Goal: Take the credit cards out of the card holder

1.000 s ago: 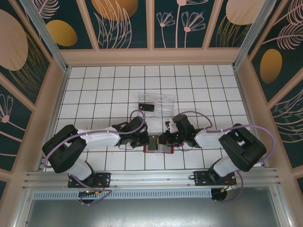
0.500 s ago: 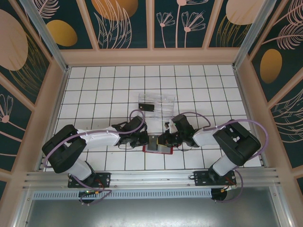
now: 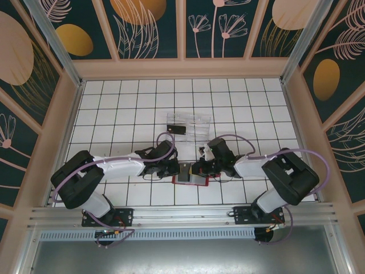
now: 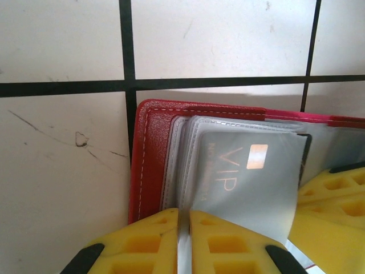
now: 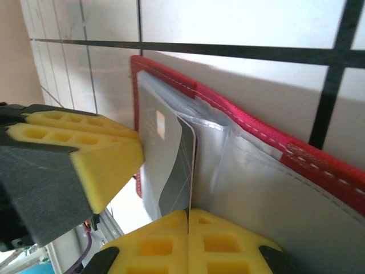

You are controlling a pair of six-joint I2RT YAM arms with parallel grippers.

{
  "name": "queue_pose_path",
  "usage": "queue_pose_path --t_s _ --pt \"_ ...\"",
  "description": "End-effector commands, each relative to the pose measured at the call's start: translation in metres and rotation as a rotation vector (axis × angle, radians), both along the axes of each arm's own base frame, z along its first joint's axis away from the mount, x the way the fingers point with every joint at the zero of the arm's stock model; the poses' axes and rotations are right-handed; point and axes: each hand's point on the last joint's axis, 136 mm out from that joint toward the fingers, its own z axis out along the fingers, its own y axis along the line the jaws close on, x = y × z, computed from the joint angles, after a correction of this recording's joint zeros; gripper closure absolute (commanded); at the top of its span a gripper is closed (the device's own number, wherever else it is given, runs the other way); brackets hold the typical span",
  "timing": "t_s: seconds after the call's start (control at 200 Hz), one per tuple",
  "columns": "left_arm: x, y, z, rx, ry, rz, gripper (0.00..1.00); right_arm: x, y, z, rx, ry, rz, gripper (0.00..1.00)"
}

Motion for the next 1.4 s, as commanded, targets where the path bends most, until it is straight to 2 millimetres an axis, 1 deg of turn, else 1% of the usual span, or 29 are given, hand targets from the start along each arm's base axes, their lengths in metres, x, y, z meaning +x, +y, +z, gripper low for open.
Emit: queue_pose_path --t_s 0.0,0.24,0.55,0.621,0.726,0.861,0.971,1.396 --pt "-0.012 0.011 -0.015 0.074 0.032 -0.021 0.88 0.0 -0.003 0.008 -0.003 -0.043 0.02 0.97" --pt "-0.012 0.012 -0.017 0.083 0.034 -0.025 0.88 -0.002 -0.018 0.0 -0.056 -0.031 0.002 0.97" --pt "-0.012 0.013 -0.017 0.088 0.034 -0.026 0.87 -0.001 -0.026 -0.001 -0.08 -0.03 -0.021 0.97" --pt "-0.012 0.011 -0.016 0.081 0.033 -0.029 0.88 0.0 -0.023 0.003 -0.057 -0.035 -0.024 0.97" --pt "-0.011 0.009 -0.016 0.076 0.036 -0.032 0.87 0.0 -0.013 0.013 0.032 -0.031 -0.019 0.89" --pt "-0.011 0.008 -0.016 0.074 0.035 -0.035 0.88 0.001 -0.007 0.018 0.079 -0.025 -0.018 0.85" --pt "-0.012 0.007 -0.017 0.07 0.041 -0.039 0.88 0.002 -0.006 0.016 0.082 -0.019 -0.02 0.83" --pt "-0.015 0.005 -0.02 0.058 0.057 -0.048 0.88 0.002 -0.001 0.0 0.043 0.015 -0.024 0.81"
